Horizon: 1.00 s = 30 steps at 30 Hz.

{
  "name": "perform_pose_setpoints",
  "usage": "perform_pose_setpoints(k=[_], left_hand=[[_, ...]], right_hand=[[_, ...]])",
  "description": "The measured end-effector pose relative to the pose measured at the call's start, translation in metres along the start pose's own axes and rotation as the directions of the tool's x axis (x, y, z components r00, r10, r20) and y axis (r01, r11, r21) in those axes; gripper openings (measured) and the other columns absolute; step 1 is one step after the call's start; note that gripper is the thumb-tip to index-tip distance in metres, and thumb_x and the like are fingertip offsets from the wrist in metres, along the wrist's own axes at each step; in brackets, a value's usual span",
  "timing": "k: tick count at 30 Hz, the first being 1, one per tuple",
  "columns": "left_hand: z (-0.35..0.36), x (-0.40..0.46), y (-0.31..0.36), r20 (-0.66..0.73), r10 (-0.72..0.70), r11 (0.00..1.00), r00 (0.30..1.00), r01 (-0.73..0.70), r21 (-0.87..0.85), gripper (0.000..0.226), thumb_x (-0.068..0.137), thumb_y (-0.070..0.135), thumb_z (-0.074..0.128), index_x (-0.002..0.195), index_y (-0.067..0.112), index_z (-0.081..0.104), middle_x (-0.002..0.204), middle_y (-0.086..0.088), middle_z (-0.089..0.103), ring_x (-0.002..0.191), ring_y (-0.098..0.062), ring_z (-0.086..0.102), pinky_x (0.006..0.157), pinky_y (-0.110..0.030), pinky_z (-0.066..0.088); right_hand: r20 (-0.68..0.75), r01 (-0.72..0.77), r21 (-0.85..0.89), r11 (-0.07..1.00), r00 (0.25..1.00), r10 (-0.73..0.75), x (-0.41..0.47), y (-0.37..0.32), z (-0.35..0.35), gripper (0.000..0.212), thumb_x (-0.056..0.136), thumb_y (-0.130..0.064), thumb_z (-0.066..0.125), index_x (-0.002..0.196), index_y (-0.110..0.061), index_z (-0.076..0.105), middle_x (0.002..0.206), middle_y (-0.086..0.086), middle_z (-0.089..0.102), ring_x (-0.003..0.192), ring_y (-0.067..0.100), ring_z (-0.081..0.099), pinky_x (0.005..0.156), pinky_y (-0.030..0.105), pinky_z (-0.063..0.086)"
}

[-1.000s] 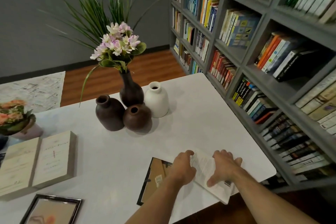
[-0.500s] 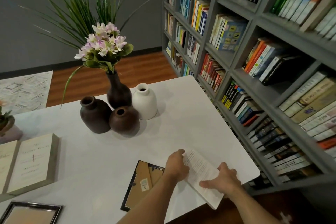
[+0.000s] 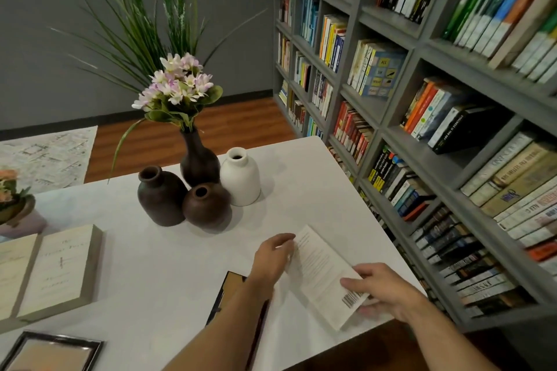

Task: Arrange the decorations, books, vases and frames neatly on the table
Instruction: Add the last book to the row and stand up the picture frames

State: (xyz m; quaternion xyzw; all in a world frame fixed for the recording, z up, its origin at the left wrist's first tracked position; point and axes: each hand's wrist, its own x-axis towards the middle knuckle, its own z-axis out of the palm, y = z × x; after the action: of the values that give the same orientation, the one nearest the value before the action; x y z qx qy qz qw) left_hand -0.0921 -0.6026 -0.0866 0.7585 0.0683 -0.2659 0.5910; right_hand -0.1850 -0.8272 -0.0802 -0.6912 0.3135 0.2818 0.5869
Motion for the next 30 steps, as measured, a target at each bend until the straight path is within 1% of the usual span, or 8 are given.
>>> perform_pose_setpoints(k=[4,7,11,17,21,24,27,30], left_hand=[[-0.036,-0.012,0.005,-0.004,-0.214,0.875,0.977,0.19,-0.445,0.032,0.097,0.033,0.046,0.102,0.016,0.073,0.105,-0.01,0.07,0.105,-0.027,0.063,0.097,-0.047,0.052],[-0.08,-0.018,-0.008,0.177,-0.343,0.715,0.923,0.378,-0.588,0.046,0.098,0.049,0.045,0.107,0.009,0.067,0.107,-0.018,0.062,0.106,-0.041,0.061,0.098,-0.061,0.047],[-0.143,-0.039,-0.021,0.529,-0.253,0.597,0.81,0.561,-0.573,0.057,0.088,0.051,0.06,0.119,0.004,0.068,0.125,-0.032,0.06,0.113,-0.054,0.059,0.086,-0.062,0.055],[-0.244,-0.065,-0.038,0.509,-0.122,0.474,0.852,0.501,-0.725,0.06,0.076,0.014,0.079,0.129,-0.007,0.059,0.12,-0.029,0.064,0.086,-0.042,0.073,0.06,-0.044,0.063],[-0.304,-0.072,-0.044,0.447,-0.088,0.635,0.89,0.396,-0.663,0.037,0.08,0.008,0.07,0.116,0.0,0.071,0.118,-0.022,0.069,0.093,-0.033,0.074,0.067,-0.038,0.062],[-0.349,-0.071,-0.051,0.457,-0.048,0.745,0.888,0.336,-0.577,0.042,0.084,0.006,0.065,0.126,0.01,0.067,0.129,-0.02,0.064,0.106,-0.032,0.07,0.077,-0.04,0.06],[-0.381,-0.069,-0.048,0.452,-0.102,0.843,0.886,0.319,-0.434,0.046,0.084,0.002,0.065,0.128,0.015,0.066,0.132,-0.021,0.062,0.112,-0.034,0.067,0.082,-0.04,0.06],[-0.428,-0.068,-0.047,0.424,-0.166,0.912,0.89,0.302,-0.276,0.044,0.084,0.002,0.068,0.127,0.012,0.066,0.124,-0.021,0.067,0.105,-0.033,0.07,0.076,-0.038,0.06]], right_hand=[[0.035,0.186,-0.105,0.977,0.982,-0.183,-0.006,-0.048,0.012,0.018,0.083,-0.016,0.081,0.101,-0.017,0.078,0.096,0.004,0.078,0.089,0.016,0.076,0.069,0.035,0.062],[0.098,0.345,-0.1,0.933,0.937,-0.335,-0.008,-0.079,0.037,0.023,0.076,-0.012,0.086,0.098,-0.015,0.079,0.098,0.011,0.076,0.091,0.026,0.075,0.068,0.033,0.06],[0.145,0.526,-0.076,0.847,0.846,-0.512,-0.003,-0.115,0.094,0.035,0.068,0.003,0.087,0.095,-0.017,0.079,0.102,0.007,0.074,0.101,0.026,0.069,0.083,0.034,0.058],[0.194,0.653,-0.159,0.74,0.756,-0.625,0.006,-0.15,0.2,0.037,0.066,-0.005,0.091,0.09,-0.031,0.081,0.113,-0.012,0.063,0.104,0.004,0.061,0.084,0.014,0.051],[0.172,0.586,0.086,0.806,0.788,-0.592,0.013,-0.159,0.27,0.034,0.081,0.014,0.071,0.091,-0.018,0.078,0.115,0.004,0.073,0.103,0.015,0.071,0.074,0.026,0.059],[0.151,0.417,0.266,0.869,0.873,-0.465,0.019,-0.171,0.311,0.033,0.09,0.012,0.051,0.084,-0.008,0.076,0.108,0.017,0.075,0.097,0.026,0.074,0.07,0.033,0.061],[0.236,0.32,0.244,0.916,0.896,-0.376,0.02,-0.178,0.328,0.004,0.089,-0.012,0.066,0.092,-0.01,0.069,0.107,0.021,0.074,0.1,0.036,0.072,0.075,0.042,0.061],[0.335,0.236,0.084,0.968,0.908,-0.251,0.032,-0.186,0.36,0.041,0.081,-0.017,0.079,0.116,-0.021,0.058,0.108,0.015,0.075,0.098,0.03,0.072,0.074,0.038,0.059]])
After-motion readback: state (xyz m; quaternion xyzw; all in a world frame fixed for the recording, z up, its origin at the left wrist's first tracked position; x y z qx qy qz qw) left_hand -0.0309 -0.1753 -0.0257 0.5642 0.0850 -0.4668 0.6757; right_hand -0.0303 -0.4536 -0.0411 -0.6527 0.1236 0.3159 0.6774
